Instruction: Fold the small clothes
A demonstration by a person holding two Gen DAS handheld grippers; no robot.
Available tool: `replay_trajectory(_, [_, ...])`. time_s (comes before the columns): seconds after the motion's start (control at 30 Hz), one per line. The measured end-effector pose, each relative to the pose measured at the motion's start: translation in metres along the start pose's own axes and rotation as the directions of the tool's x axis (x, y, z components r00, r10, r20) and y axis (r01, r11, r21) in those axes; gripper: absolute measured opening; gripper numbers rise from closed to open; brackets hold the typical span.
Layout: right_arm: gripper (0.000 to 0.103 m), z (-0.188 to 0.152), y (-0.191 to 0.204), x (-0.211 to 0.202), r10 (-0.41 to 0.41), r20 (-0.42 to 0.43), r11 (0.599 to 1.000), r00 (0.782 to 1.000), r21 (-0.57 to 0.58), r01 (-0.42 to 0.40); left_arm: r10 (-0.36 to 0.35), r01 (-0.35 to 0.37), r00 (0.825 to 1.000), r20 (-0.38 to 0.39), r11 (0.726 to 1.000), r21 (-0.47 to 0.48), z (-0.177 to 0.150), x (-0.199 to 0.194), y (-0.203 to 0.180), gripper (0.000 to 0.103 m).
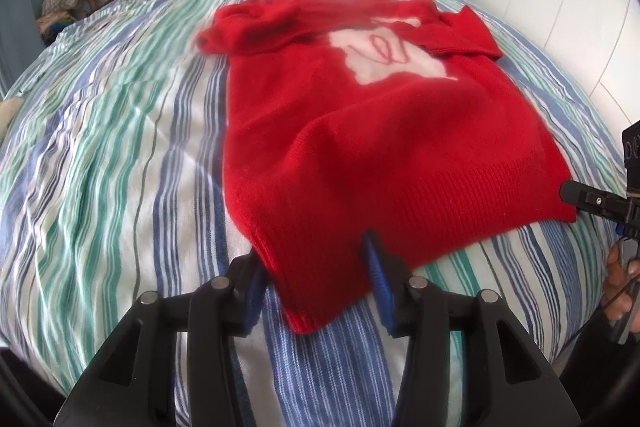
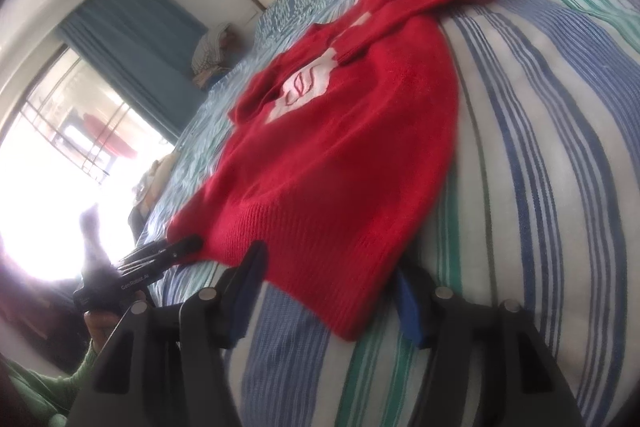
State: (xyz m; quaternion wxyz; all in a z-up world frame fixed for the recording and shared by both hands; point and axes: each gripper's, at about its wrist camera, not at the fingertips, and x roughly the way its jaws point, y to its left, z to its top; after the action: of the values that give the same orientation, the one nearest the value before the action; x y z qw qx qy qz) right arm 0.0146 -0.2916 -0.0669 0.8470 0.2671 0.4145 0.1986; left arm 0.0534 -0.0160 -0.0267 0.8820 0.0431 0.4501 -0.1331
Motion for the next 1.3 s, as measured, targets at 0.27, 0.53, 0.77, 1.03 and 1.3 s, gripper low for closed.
replay_trajectory(0.27, [0.065,-0.003,0.004,0.002,-0.019,0.006,0.998,1.000,-0.053,0.020,-0.008,0.008,1.000,0.003,1.000,0.005,0.001,-0.001,0.003,0.048])
replay_trajectory(0.53, [0.065,0.000,-0.003,-0.007,0.091,0.012,0.996,0.996,0.019,-0.091,-0.200,0.195,0.980,-0.015,0.966,-0.168,0.002,-0.003,0.048,0.063])
replay_trajectory(0.77, [0.042,0.004,-0.004,-0.001,0.173,-0.007,0.984,0.985,0.055,-0.172,-0.263,0.251,0.964,-0.048,0.954,-0.165,-0.001,0.011,0.025,0.005])
replay_trajectory(1.03, [0.004,-0.006,0.002,-0.044,0.018,0.000,0.994,1.000,0.108,-0.018,-0.287,0.273,0.956,-0.061,0.946,-0.175,-0.012,-0.036,0.038,0.004])
replay_trajectory(1.3, [0.004,-0.025,0.003,-0.035,-0.217,-0.124,0.969,0.968,0.094,0.229,-0.138,0.119,0.980,-0.146,0.984,-0.129,-0.036,-0.014,0.025,0.004])
